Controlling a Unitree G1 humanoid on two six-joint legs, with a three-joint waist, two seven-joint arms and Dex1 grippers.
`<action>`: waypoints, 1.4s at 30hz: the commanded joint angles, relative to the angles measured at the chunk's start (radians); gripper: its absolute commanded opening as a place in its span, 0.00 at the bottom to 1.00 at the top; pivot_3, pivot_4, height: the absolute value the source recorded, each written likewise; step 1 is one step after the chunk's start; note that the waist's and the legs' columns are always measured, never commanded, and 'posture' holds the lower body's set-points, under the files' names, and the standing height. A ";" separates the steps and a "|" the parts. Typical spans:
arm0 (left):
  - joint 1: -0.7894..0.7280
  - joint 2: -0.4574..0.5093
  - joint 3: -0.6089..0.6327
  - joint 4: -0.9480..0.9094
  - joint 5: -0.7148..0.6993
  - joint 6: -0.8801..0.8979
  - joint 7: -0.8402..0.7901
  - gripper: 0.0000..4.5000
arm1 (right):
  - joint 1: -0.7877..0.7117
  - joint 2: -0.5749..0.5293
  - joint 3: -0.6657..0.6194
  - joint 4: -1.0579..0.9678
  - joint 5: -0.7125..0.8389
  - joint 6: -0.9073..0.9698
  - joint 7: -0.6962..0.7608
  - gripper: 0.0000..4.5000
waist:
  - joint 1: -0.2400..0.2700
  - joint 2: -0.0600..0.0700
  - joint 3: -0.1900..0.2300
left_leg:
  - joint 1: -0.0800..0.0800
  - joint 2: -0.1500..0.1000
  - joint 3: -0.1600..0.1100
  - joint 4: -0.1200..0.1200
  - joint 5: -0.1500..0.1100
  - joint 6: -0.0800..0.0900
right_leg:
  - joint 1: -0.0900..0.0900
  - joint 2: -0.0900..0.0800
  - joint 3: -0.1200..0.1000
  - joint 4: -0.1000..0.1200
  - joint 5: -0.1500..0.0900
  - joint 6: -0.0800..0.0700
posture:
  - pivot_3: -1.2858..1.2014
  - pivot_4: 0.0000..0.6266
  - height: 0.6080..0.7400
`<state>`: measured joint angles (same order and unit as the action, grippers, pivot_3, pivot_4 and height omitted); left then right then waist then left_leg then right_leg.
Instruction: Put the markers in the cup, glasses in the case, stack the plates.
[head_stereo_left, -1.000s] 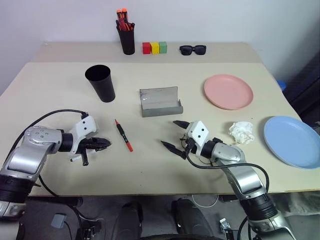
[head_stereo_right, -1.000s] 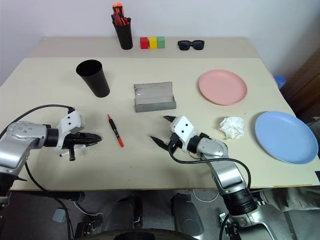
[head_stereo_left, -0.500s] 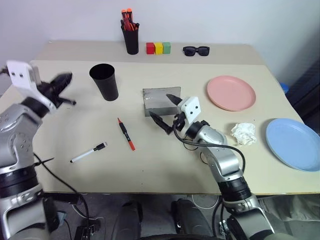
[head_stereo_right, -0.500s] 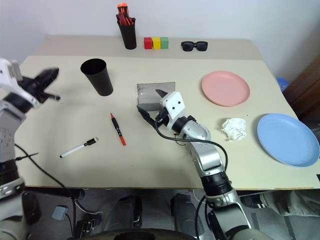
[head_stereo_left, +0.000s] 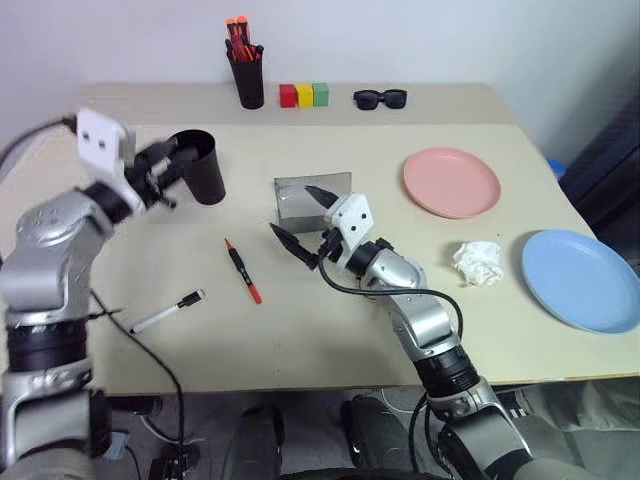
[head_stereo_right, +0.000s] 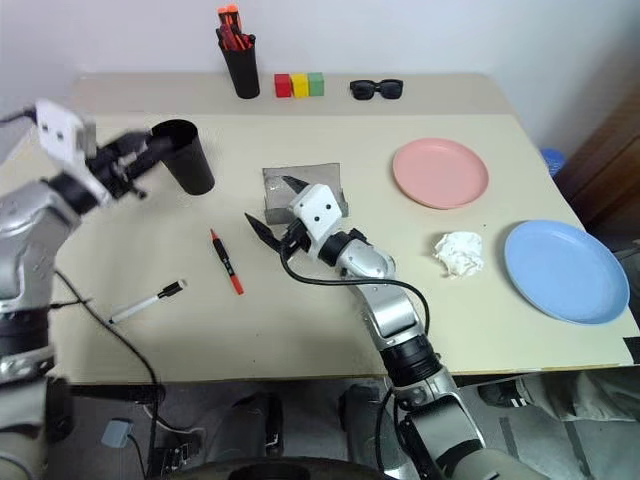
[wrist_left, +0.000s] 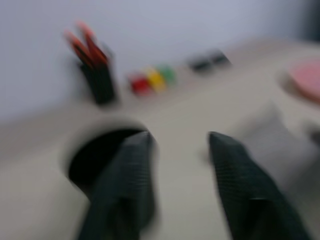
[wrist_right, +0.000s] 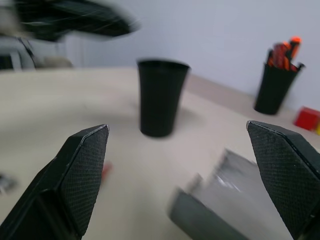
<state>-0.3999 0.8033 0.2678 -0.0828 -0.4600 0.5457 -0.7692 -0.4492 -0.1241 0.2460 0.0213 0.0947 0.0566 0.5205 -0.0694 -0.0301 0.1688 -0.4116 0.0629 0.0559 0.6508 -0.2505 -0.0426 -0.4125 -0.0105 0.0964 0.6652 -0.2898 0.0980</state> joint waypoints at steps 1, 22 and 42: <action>0.094 0.147 -0.010 -0.073 -0.013 0.025 -0.178 0.85 | 0.017 -0.052 -0.019 -0.053 0.034 0.015 0.069 1.00 | -0.001 0.000 0.000 | 0.000 0.000 0.000 -0.001 0.000 0.000 | 0.000 0.000 0.000 0.000 0.000 0.000 | 0.52 0.24 0.94; 0.115 0.294 -0.407 0.043 0.269 -0.036 -0.432 0.77 | 0.128 -0.228 0.066 -0.180 0.047 0.075 0.301 1.00 | 0.006 0.000 0.001 | 0.001 0.000 0.001 -0.001 0.000 -0.001 | 0.000 0.000 0.000 0.000 -0.003 -0.005 | 0.52 0.24 0.94; -0.079 -0.008 0.173 0.045 -0.002 -0.048 0.032 0.00 | 0.018 -0.092 0.027 -0.064 -0.030 0.026 0.118 1.00 | 0.021 -0.002 0.001 | 0.001 0.000 -0.001 0.002 0.000 -0.001 | 0.001 0.000 -0.001 0.002 -0.001 -0.002 | 0.52 0.24 0.94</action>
<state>-0.4278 0.8137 0.3729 -0.0447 -0.4658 0.5476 -0.8661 -0.3909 -0.2440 0.3022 -0.0467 0.0842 0.1118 0.7060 -0.0479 -0.0316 0.1697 -0.4107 0.0628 0.0547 0.6541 -0.2500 -0.0433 -0.4113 -0.0101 0.0956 0.6675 -0.2907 0.0966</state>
